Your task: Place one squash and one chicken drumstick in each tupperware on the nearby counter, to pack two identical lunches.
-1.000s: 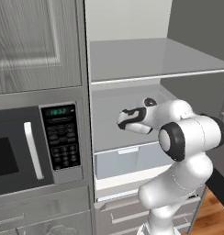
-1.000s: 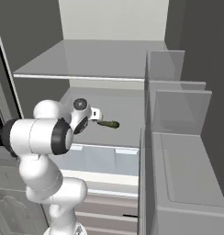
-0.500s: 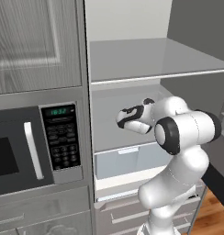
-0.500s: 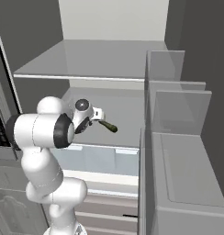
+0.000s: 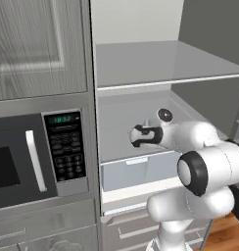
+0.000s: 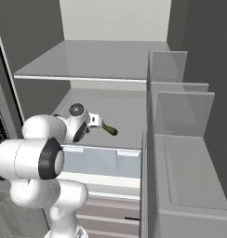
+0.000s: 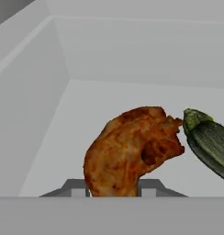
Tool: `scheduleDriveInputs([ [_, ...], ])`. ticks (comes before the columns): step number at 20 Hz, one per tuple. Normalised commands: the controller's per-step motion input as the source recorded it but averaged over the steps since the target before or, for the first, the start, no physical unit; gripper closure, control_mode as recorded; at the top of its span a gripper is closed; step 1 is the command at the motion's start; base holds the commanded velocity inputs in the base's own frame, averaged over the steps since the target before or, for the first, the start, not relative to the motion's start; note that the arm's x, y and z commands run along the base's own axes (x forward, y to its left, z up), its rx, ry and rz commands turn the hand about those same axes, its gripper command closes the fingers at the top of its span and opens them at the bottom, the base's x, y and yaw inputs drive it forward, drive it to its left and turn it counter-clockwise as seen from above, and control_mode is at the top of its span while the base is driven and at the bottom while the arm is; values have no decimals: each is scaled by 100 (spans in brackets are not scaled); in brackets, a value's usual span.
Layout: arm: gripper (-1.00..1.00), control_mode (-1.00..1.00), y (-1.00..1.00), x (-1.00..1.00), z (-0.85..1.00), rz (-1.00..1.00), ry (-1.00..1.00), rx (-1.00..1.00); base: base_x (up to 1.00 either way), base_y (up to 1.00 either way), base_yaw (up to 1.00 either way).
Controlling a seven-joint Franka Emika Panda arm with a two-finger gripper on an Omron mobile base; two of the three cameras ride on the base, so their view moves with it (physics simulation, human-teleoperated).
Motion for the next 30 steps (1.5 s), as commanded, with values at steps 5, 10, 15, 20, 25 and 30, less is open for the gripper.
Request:
scheduleDriveInputs([
  [5,100,-100,0,-100,79,0,1,0,0,0,0],
  [10,100,-100,5,-100,85,-4,7,0,0,0,0],
  [15,100,-100,0,-100,87,-6,13,0,0,0,0],
  [20,100,-100,-1,-100,70,0,1,0,0,0,0],
  [25,100,-100,0,-100,66,0,0,0,0,0,0],
  [30,100,100,0,-40,28,0,-1,0,-60,0,0],
])
